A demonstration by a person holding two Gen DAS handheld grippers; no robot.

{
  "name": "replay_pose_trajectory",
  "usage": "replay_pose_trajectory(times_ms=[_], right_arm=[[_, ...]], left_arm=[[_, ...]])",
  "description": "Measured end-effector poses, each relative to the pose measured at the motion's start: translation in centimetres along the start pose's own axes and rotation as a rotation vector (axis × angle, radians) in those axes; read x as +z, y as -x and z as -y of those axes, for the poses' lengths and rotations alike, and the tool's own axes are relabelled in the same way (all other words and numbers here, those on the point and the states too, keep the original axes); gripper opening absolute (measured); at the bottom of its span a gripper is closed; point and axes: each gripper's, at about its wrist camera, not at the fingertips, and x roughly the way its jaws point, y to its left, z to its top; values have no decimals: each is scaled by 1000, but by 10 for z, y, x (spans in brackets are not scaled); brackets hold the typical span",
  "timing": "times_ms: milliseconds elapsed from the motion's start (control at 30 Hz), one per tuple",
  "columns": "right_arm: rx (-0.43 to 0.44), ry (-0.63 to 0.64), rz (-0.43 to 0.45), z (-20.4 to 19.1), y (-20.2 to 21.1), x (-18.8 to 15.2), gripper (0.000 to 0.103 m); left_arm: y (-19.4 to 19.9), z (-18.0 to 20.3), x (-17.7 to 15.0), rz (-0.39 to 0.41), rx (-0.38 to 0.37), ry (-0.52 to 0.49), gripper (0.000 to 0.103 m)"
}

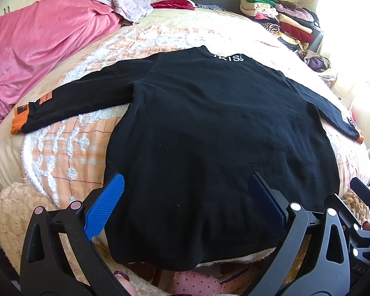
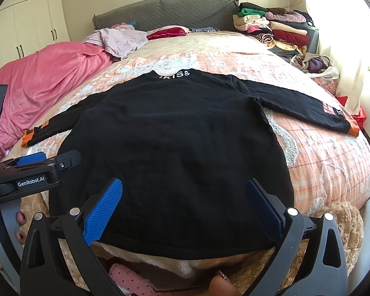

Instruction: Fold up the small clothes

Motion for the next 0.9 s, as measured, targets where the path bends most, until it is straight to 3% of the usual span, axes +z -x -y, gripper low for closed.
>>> replay_pose_trajectory(times_ms=[900], right_arm=[[-1, -1, -8, -1, -3, 1, 99]], left_arm=[[-3, 6, 4, 1, -12, -21, 94]])
